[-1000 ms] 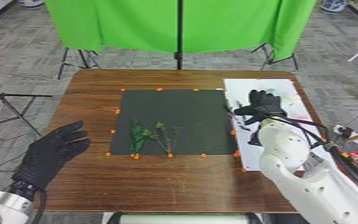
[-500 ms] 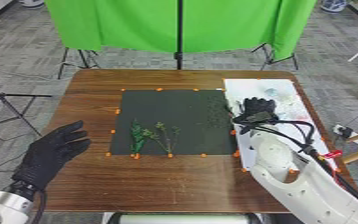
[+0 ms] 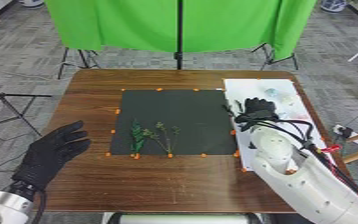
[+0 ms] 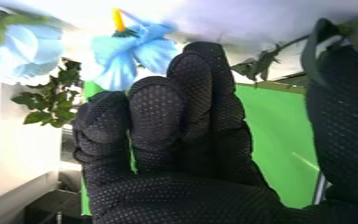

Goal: Arrange flowers

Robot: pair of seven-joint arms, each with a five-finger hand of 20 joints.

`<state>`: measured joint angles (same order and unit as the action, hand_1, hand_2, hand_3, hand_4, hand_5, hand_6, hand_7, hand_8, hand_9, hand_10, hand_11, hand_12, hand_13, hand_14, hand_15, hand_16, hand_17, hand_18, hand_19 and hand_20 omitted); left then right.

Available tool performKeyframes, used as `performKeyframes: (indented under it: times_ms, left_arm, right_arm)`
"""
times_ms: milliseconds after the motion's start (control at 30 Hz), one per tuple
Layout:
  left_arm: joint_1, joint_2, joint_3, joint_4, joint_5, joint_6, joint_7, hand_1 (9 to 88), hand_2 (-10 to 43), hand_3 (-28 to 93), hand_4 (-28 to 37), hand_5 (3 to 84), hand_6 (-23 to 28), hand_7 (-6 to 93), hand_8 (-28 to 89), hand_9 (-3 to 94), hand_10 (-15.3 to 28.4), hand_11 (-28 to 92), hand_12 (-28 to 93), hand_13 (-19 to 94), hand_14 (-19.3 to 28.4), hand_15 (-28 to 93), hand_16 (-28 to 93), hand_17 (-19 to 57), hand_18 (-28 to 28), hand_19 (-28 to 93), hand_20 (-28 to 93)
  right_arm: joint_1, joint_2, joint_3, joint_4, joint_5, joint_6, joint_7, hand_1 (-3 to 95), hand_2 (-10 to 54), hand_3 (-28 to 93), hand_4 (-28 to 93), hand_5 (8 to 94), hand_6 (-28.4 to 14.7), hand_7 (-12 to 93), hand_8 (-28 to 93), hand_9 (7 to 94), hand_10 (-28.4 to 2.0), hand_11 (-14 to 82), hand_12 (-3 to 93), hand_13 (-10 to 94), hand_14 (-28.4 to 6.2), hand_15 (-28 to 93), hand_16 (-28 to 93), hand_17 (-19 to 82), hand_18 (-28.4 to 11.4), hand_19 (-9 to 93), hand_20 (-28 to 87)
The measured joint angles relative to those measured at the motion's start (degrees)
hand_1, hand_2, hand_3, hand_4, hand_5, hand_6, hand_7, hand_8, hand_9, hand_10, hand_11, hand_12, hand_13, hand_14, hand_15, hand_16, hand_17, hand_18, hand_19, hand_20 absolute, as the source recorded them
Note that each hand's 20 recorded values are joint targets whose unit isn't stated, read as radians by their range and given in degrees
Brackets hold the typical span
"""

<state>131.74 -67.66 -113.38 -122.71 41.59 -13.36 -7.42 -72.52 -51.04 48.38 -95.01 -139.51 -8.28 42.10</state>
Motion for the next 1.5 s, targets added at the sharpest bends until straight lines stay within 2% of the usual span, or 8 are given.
performKeyframes:
  times_ms: [67,167,433,600,700,867,1200,1500]
  left_arm:
    - [0.00,0.00,0.03,0.00,0.01,0.00,0.00,24.6,1.2,76,-28.3,32.8,5.3,28.3,-14,28.3,14.1,38,14,22,16.6,56,-6,-9.5,23.2,55,9]
    - [0.00,0.00,0.05,0.00,0.03,0.00,0.00,24.5,1.1,76,-28.3,32.8,5.4,28.1,-14,28.3,14.1,38,14,22,16.6,56,-6,-9.4,23.2,55,9]
    - [0.09,-0.40,0.00,0.00,0.12,0.00,0.02,24.5,1.0,76,-28.3,32.8,5.4,28.1,-14,28.3,14.1,37,14,22,16.6,56,-6,-9.5,23.2,55,9]
    - [0.10,-0.47,-0.01,-0.01,0.15,0.00,0.01,24.7,1.2,76,-28.3,32.8,5.4,28.1,-14,28.3,14.2,37,14,22,16.7,56,-6,-9.4,23.1,55,9]
    - [0.10,-0.49,-0.01,-0.01,0.20,0.00,0.01,24.7,1.1,76,-28.3,32.8,5.3,28.2,-14,28.3,14.1,37,14,22,16.7,56,-6,-9.4,23.2,55,9]
    - [0.12,-0.54,-0.01,-0.01,0.21,0.00,0.01,24.7,1.2,76,-28.3,32.7,5.2,28.4,-14,28.2,14.1,37,14,22,16.6,56,-6,-9.4,23.1,55,9]
    - [0.12,-0.54,0.00,-0.01,0.24,0.02,0.02,24.8,1.1,76,-28.3,32.7,5.2,28.4,-14,28.2,14.0,37,14,22,16.6,56,-6,-9.4,23.2,55,9]
    - [0.18,-0.54,0.00,-0.01,0.26,0.02,0.09,24.7,1.1,76,-28.3,32.7,5.2,28.4,-15,28.3,14.0,37,14,22,16.5,56,-6,-9.5,23.1,55,9]
  right_arm:
    - [0.38,-0.19,0.00,0.21,-0.04,-0.51,-0.77,55.6,-9.5,49,-28,61.1,-0.2,59,1,72.4,-8.5,56.3,39.4,69,-7.7,77,36,37,-19.3,92,41]
    - [0.83,-0.50,0.32,0.18,0.09,-1.58,-2.72,58.6,-9.5,51,-28,65.0,1.1,59,1,77.7,-6.7,53.1,43.4,71,-6.9,76,36,39,-19.5,93,43]
    - [0.80,-1.31,2.84,-0.24,3.33,-6.30,-6.83,44.9,-9.5,85,-28,67.4,0.8,60,10,82.2,-5.6,47.4,49.3,74,-6.8,76,38,40,-20.1,93,45]
    - [-0.25,-1.61,4.38,-0.20,3.62,-6.71,-8.65,41.5,-9.5,89,-15,64.0,-6.7,69,6,86.4,-5.5,41.1,47.4,78,-6.3,73,36,43,-20.2,93,45]
    - [-1.67,-1.51,5.75,-0.23,3.81,-4.82,-11.07,39.9,-9.5,92,-11,64.0,-10.5,73,-2,89.3,-5.6,36.2,47.4,80,-6.2,70,36,44,-20.8,93,45]
    - [-5.27,-0.76,7.80,-0.69,5.58,2.55,-13.08,38.5,-9.5,93,-7,64.5,-13.3,77,-11,91.6,-5.8,34.4,47.5,83,-6.1,69,35,47,-21.7,93,48]
    - [-11.28,-0.36,11.64,-5.53,16.27,9.34,-13.08,37.9,-9.5,93,-2,65.5,-15.0,80,-15,92.9,-5.7,35.1,47.3,85,-5.8,69,36,49,-22.2,93,51]
    - [-13.23,-0.29,12.72,-8.15,16.02,13.55,-13.33,37.8,-9.5,93,-1,65.6,-15.2,81,-15,93.1,-5.6,35.3,47.7,85,-5.6,69,37,50,-22.0,93,52]
